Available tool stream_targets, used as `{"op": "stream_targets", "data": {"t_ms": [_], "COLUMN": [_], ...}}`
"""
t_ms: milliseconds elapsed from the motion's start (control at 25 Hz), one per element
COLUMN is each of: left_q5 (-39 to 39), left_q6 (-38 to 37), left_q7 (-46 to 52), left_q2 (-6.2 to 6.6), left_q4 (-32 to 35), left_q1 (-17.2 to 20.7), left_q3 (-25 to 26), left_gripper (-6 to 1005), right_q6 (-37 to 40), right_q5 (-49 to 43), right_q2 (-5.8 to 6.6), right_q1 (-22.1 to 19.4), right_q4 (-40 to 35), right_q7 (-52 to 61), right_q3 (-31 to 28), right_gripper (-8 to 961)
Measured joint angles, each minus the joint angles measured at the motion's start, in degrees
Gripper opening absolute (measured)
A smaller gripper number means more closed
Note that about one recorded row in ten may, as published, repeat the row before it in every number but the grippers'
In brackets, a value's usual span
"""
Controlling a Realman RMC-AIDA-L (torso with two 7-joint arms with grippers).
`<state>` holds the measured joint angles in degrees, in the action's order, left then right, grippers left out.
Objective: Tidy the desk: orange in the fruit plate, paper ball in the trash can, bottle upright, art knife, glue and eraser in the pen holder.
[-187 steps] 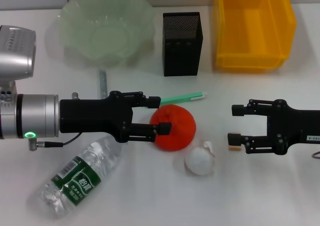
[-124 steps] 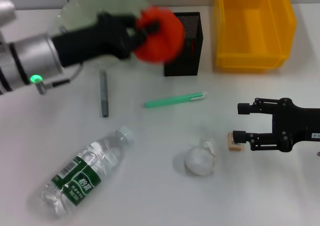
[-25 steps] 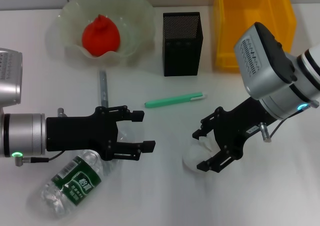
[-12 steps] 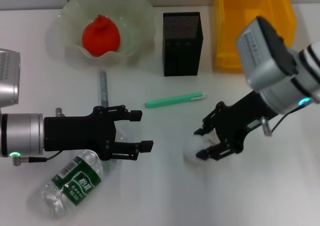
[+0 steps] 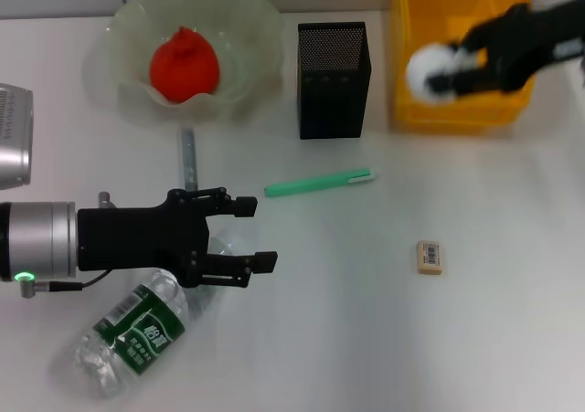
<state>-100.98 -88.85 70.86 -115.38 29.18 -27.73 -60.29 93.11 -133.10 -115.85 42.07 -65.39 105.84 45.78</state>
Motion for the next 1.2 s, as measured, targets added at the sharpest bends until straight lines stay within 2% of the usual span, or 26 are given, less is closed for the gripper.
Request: {"op": "stream_targets", "data": {"t_ms": [80, 120, 160, 320, 360, 520, 600, 840, 960, 1040, 1080, 1120, 1160, 1200], "left_q5": [0.01, 0.08, 0.08, 0.17, 0.17, 0.25, 0.26, 0.26, 0.26, 0.27, 0.28, 0.29, 0.31, 0.32], "left_q6": [0.00, 0.00, 0.00, 0.00, 0.00, -0.11, -0.16, -0.18, -0.07, -0.21, -0.28, -0.30, -0.29, -0.23], "left_q7": [0.12, 0.23, 0.23, 0.38, 0.38, 0.40, 0.42, 0.61, 1.04, 1.25, 1.60, 2.09, 2.68, 3.44], "left_q2": [-0.03, -0.04, -0.04, -0.19, -0.19, -0.26, -0.27, -0.29, -0.35, -0.37, -0.39, -0.41, -0.42, -0.43], "left_q4": [-0.04, -0.07, -0.07, 0.08, 0.08, 0.00, -0.10, -0.06, 0.25, 0.35, 0.36, 0.38, 0.42, 0.46], "left_q1": [-0.13, -0.20, -0.20, -0.34, -0.34, -0.45, -0.53, -0.68, -0.87, -1.23, -1.42, -1.68, -1.87, -2.13], "left_q3": [0.00, 0.00, 0.00, 0.01, 0.01, 0.48, 0.56, 0.65, 0.77, 1.52, 1.96, 2.44, 2.73, 2.83], "left_gripper": [841, 841, 841, 841, 841, 841, 841, 841, 841, 841, 841, 841, 841, 841], "right_q6": [-4.02, -8.99, -8.99, -21.10, -21.10, -29.86, -31.14, -35.67, -38.37, -38.95, -38.41, -34.88, -34.88, -31.92], "right_q5": [0.05, 0.16, 0.16, 0.23, 0.23, 0.01, -0.02, 1.05, 5.99, 11.99, 15.89, 26.28, 26.28, 31.14], "right_q2": [0.01, -0.21, -0.21, -1.67, -1.67, -2.26, -2.32, -2.80, -3.01, -2.73, -2.50, -1.97, -1.97, -1.63], "right_q1": [-0.37, -1.04, -1.04, -1.73, -1.73, -0.73, -0.54, -0.85, -1.79, -2.97, -3.77, -6.10, -6.10, -7.35], "right_q4": [-0.27, -0.04, -0.04, 2.91, 2.91, 8.03, 8.88, 10.08, 10.32, 10.89, 11.17, 12.20, 12.20, 12.80], "right_q7": [1.46, 2.58, 2.58, 3.51, 3.51, 3.51, 3.39, 3.23, 3.17, 2.13, 0.71, -4.21, -4.21, -7.03], "right_q3": [-1.84, -2.15, -2.15, -2.15, -2.15, -1.21, -0.81, 0.54, 0.03, -0.05, -0.07, -0.07, -0.07, -0.07], "right_gripper": [475, 474, 474, 473, 473, 477, 487, 597, 651, 688, 694, 699, 705, 710]}}
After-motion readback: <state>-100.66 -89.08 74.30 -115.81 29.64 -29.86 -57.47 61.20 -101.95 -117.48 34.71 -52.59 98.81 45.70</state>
